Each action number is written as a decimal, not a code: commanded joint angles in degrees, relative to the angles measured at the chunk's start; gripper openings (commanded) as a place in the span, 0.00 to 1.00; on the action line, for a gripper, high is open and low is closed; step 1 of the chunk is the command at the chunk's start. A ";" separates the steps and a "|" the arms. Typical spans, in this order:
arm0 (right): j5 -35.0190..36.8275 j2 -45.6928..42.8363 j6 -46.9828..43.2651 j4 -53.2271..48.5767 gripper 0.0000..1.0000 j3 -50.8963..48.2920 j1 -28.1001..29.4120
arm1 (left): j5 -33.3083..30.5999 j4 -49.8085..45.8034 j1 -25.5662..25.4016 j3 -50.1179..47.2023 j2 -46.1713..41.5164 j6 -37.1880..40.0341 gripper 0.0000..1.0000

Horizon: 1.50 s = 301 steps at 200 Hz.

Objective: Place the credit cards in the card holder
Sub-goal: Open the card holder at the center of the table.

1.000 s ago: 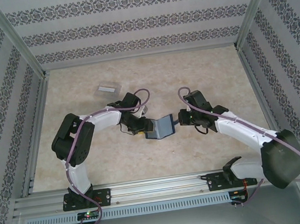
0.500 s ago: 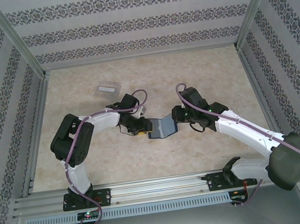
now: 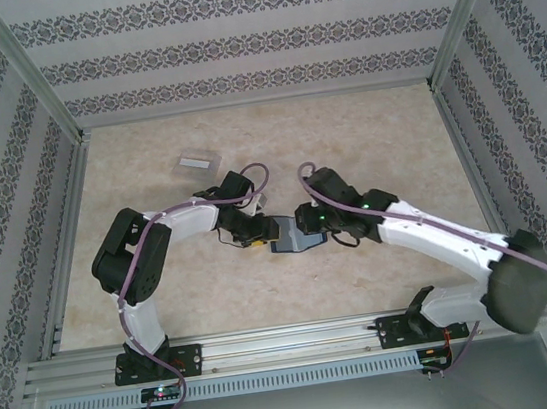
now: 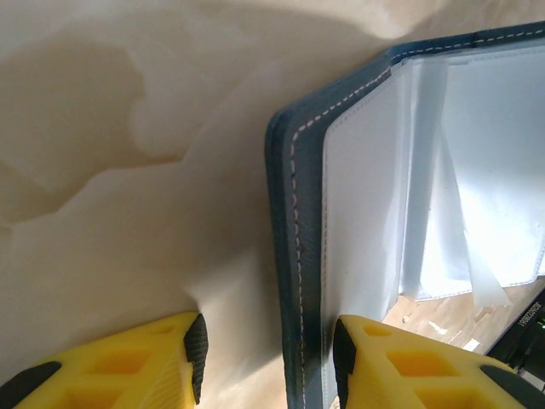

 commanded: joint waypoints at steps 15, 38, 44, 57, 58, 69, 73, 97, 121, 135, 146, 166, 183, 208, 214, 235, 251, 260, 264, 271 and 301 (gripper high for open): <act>4.54 7.72 -1.28 0.48 0.21 2.50 -0.23 | -1.90 -1.70 0.06 0.39 -1.61 -0.87 0.46; 3.93 11.33 -2.33 -0.20 0.22 2.40 -1.57 | -3.23 -2.20 0.05 0.26 -2.41 -1.27 0.49; 3.85 12.05 -2.60 -0.16 0.23 2.15 -1.85 | -3.77 -2.29 0.06 0.07 -2.71 -1.32 0.50; 4.00 13.31 -2.96 0.22 0.24 1.47 -2.16 | -4.79 -2.36 0.07 -0.30 -3.30 -1.36 0.51; 4.01 13.45 -2.99 0.21 0.24 1.41 -2.17 | -4.84 -2.37 0.07 -0.31 -3.37 -1.32 0.51; 4.08 14.13 -3.14 0.87 0.25 0.63 -2.30 | -6.13 -2.76 0.07 -0.46 -3.53 -1.45 0.54; 4.14 14.33 -3.15 1.18 0.25 0.31 -2.36 | -6.81 -2.94 0.02 -0.47 -3.53 -1.65 0.55; 5.01 15.35 -3.34 2.52 0.25 -1.29 -2.35 | -10.05 -3.69 0.06 -1.15 -2.97 -2.46 0.56; 6.58 16.50 -3.35 4.53 0.25 -3.22 -2.42 | -12.06 -3.94 0.06 -1.77 -2.40 -2.80 0.57; 7.16 17.50 -3.44 5.20 0.25 -3.89 -2.37 | -12.52 -3.96 -0.01 -1.98 -2.31 -2.99 0.58; 7.31 18.42 -3.46 5.55 0.24 -4.31 -2.43 | -13.20 -4.26 0.07 -2.23 -2.38 -3.18 0.59; 7.54 19.45 -3.96 6.31 0.23 -5.03 -2.43 | -14.57 -4.99 0.06 -2.68 -2.89 -3.19 0.61; 8.23 20.00 -4.50 6.68 0.22 -5.55 -2.46 | -16.86 -6.89 0.00 -2.83 -3.18 -3.38 0.62; 7.72 20.52 -6.12 7.67 0.22 -6.04 -2.78 | -20.06 -9.95 0.07 -2.77 -3.18 -3.21 0.63; 7.50 20.54 -6.38 7.72 0.22 -6.04 -2.83 | -20.38 -10.27 0.02 -2.84 -3.31 -3.21 0.63; 7.46 20.13 -6.73 7.76 0.22 -5.99 -2.95 | -21.13 -10.51 0.06 -3.25 -3.94 -2.90 0.64; 7.96 19.21 -6.68 8.45 0.22 -6.48 -2.98 | -21.46 -11.04 0.07 -2.94 -4.56 -2.46 0.65; 7.99 18.52 -6.53 8.94 0.22 -6.87 -3.00 | -22.35 -11.66 0.02 -2.61 -4.82 -2.27 0.66; 8.02 18.23 -6.51 9.10 0.22 -7.04 -3.06 | -22.79 -11.84 0.05 -2.51 -4.94 -2.18 0.66; 7.70 17.72 -6.49 9.48 0.22 -7.30 -3.09 | -23.48 -12.19 0.04 -2.36 -5.17 -1.91 0.66; 6.64 16.37 -6.58 10.05 0.23 -7.45 -3.27 | -26.05 -13.28 0.02 -1.59 -5.14 -0.55 0.68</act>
